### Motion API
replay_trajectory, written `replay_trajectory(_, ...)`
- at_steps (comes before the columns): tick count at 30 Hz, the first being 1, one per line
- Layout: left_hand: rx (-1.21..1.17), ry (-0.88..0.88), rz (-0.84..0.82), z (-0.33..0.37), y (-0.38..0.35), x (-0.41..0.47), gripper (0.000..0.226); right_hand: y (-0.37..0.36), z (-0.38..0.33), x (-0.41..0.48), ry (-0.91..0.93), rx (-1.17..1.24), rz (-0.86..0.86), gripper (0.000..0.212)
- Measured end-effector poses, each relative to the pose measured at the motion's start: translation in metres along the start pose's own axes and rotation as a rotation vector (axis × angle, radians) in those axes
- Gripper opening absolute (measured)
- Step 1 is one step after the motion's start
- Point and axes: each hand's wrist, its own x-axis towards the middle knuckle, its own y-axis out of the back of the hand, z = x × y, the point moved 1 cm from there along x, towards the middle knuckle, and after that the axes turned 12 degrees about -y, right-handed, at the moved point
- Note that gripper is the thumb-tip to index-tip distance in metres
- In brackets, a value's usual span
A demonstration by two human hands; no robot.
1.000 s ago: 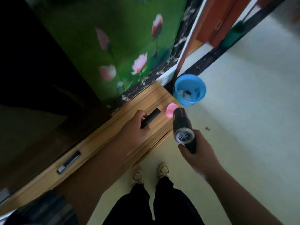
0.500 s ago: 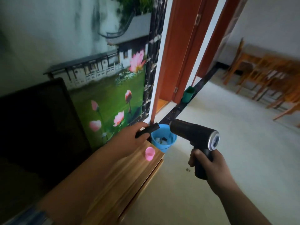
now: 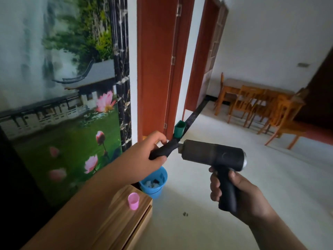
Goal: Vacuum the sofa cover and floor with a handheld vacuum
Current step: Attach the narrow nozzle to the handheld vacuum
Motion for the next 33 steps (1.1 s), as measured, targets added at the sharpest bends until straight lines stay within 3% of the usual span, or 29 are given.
replay_trajectory(3,-0.010,-0.058,-0.019,0.026,-0.010,0.023,0.027,0.018,-0.020,-0.014,0.028,0.165,-0.160,0.036)
replay_trajectory(5,0.005,-0.085,-0.044,0.034,-0.017,0.036,0.026,0.027,-0.032,-0.021,0.048,0.202,-0.178,0.033)
replay_trajectory(11,-0.037,-0.094,-0.155,0.049,-0.027,0.059,0.015,0.044,-0.047,-0.031,0.122,0.063,-0.069,0.048)
replay_trajectory(19,-0.041,-0.119,-0.246,0.045,0.003,0.079,0.023,0.042,-0.063,-0.023,0.164,-0.072,0.006,0.053)
replay_trajectory(28,0.181,-0.174,-0.318,0.036,0.023,0.089,0.011,0.028,-0.070,0.002,0.146,-0.206,0.011,0.055)
replay_trajectory(33,0.341,-0.188,-0.321,0.029,0.029,0.093,0.024,0.018,-0.080,0.014,0.095,-0.303,0.044,0.048)
